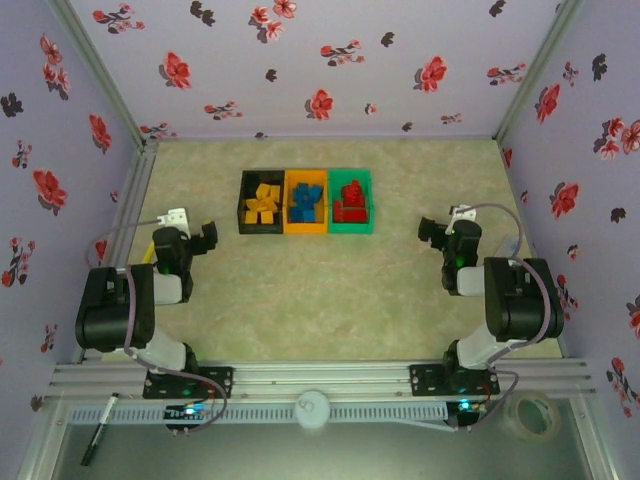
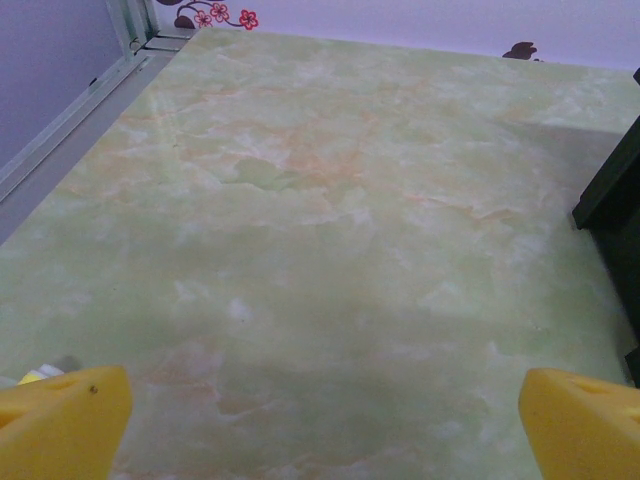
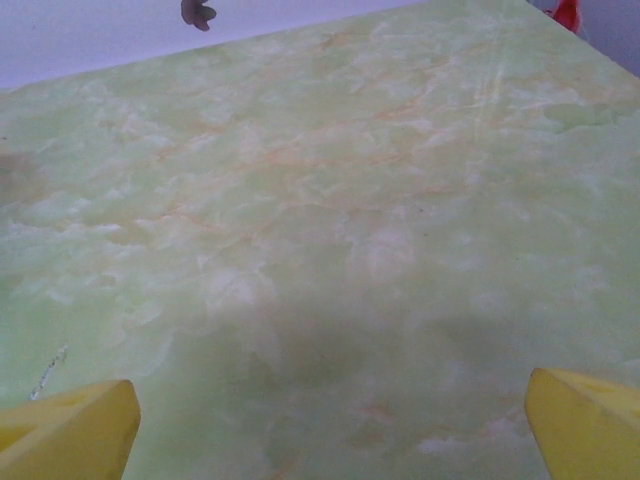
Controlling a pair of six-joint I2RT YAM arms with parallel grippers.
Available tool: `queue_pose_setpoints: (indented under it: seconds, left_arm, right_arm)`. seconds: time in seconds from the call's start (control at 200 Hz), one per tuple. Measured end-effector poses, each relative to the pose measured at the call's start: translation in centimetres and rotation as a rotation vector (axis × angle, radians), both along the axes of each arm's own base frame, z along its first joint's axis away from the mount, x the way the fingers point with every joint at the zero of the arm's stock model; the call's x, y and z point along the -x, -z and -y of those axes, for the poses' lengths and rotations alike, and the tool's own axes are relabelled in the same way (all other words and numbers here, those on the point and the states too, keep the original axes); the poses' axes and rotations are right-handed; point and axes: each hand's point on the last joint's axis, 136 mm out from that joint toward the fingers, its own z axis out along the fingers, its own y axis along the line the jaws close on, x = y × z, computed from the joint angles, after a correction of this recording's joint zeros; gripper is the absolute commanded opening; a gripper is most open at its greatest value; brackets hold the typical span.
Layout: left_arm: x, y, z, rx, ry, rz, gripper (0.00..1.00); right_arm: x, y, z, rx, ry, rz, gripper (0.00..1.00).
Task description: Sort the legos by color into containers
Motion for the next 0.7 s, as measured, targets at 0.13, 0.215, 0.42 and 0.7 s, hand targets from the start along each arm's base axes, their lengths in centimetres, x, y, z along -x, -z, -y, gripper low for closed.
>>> queue_pose_setpoints:
  seconds: [0.13, 0.215, 0.42, 0.7]
  left_arm:
    - [0.00, 0.00, 0.00, 0.000, 0.000, 0.000, 1.00]
    - [0.00, 0.00, 0.00, 0.000, 0.000, 0.000, 1.00]
    - [0.00, 0.00, 0.00, 0.000, 0.000, 0.000, 1.00]
    - [0.00, 0.00, 0.00, 0.000, 0.000, 0.000, 1.00]
  right_arm:
    - [-0.04, -0.08, -0.01, 0.000, -0.001, 0.003, 1.00]
    - [-0.04, -0.09, -0.02, 0.000, -0.001, 0.004, 1.00]
    - [-0.08, -0.16, -0.12, -0.002, -0.007, 0.007, 1.00]
    - [-0.08, -0.16, -0.14, -0.003, -0.007, 0.007, 1.00]
